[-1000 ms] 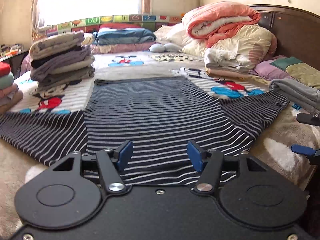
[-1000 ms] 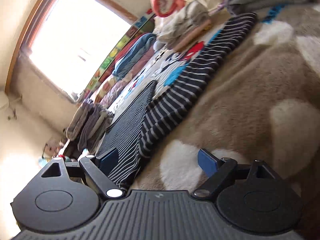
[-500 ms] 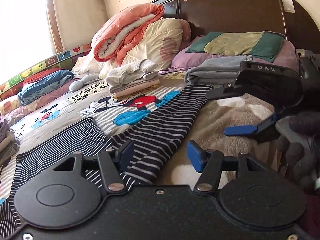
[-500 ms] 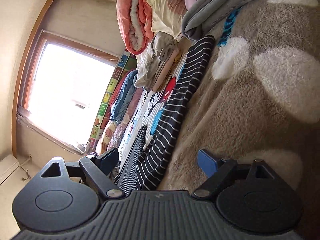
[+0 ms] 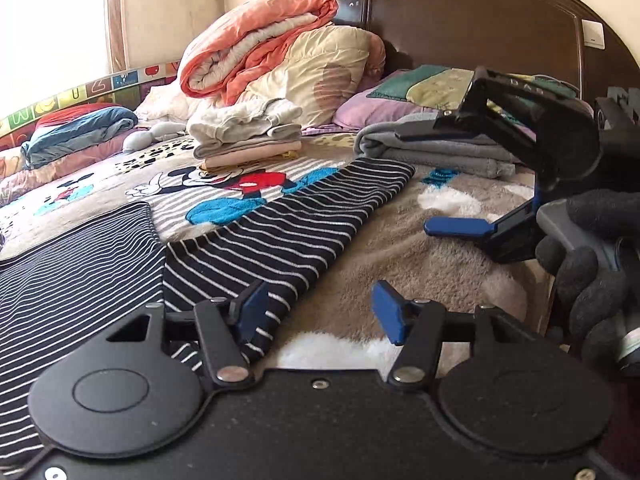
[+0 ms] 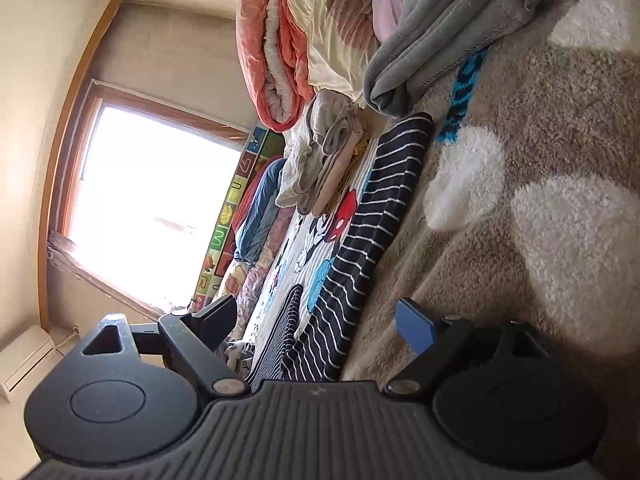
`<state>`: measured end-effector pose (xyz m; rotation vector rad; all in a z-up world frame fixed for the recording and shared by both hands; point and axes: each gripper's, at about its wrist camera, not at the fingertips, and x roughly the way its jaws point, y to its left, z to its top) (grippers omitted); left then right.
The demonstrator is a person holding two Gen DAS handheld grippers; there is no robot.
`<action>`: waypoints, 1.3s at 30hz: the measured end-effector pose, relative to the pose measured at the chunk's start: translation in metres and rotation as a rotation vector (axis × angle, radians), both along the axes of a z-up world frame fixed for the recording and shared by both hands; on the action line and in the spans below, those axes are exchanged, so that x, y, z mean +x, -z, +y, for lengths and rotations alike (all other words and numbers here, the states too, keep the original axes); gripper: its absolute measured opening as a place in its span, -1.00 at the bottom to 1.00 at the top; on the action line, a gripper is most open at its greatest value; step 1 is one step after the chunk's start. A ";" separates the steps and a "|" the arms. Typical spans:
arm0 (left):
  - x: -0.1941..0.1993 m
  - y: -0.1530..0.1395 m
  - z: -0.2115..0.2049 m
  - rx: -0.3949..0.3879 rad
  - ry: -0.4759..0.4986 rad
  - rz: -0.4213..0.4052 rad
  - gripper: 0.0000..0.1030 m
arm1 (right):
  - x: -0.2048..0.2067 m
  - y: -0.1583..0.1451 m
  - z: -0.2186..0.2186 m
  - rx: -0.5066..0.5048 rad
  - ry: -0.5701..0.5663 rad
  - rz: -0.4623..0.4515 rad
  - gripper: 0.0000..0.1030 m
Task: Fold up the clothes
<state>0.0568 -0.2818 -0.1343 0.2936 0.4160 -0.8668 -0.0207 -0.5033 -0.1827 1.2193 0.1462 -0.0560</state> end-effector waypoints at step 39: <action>-0.038 -0.006 -0.025 0.197 -0.072 -0.135 0.05 | -0.033 0.021 -0.036 0.314 0.071 -0.202 0.94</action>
